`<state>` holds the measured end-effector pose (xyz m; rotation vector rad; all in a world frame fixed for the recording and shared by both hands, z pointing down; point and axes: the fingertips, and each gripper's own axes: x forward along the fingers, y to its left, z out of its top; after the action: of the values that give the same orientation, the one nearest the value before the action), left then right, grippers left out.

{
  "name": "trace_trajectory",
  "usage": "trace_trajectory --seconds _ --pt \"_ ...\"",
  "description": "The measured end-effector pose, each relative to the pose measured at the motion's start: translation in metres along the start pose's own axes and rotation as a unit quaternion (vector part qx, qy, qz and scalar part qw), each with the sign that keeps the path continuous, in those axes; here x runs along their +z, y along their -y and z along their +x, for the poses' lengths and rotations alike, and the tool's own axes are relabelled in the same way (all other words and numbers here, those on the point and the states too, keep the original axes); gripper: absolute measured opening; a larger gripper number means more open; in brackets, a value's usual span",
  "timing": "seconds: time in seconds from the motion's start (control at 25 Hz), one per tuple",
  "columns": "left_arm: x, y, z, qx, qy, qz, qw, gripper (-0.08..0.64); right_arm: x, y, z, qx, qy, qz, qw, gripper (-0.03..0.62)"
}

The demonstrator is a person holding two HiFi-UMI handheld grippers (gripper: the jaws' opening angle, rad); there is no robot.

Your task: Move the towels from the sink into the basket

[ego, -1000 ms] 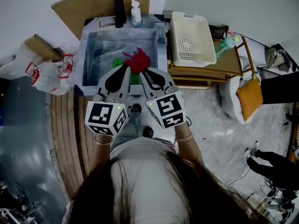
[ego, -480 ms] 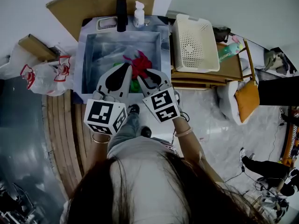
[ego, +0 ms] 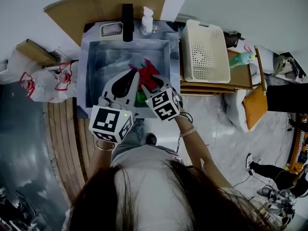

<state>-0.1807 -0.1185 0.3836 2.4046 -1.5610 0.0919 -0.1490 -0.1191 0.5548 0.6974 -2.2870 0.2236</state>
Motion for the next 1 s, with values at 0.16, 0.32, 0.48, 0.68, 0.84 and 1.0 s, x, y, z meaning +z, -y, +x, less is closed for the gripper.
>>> trace_trajectory --seconds 0.16,0.32,0.48,0.68,0.84,1.0 --pt "0.000 -0.008 0.008 -0.002 -0.003 -0.002 1.0000 0.009 -0.014 0.004 0.027 0.006 -0.030 -0.001 1.000 0.186" --pt "-0.003 -0.018 0.017 -0.002 -0.008 -0.006 0.9999 0.009 -0.029 0.006 0.049 0.017 -0.063 0.015 0.998 0.216" --pt "-0.007 -0.027 0.022 0.001 -0.014 -0.014 0.9998 0.009 -0.043 0.011 0.069 0.018 -0.090 0.032 0.995 0.225" --pt "-0.013 -0.035 0.023 0.002 -0.019 -0.019 0.9996 0.009 -0.063 0.012 0.092 0.019 -0.126 0.047 0.991 0.249" --pt "-0.016 -0.041 0.024 0.003 -0.022 -0.022 0.9995 0.009 -0.080 0.015 0.109 0.018 -0.161 0.055 0.985 0.266" --pt "-0.018 -0.049 0.025 0.006 -0.025 -0.026 0.9993 0.009 -0.095 0.017 0.127 0.021 -0.189 0.066 0.980 0.283"
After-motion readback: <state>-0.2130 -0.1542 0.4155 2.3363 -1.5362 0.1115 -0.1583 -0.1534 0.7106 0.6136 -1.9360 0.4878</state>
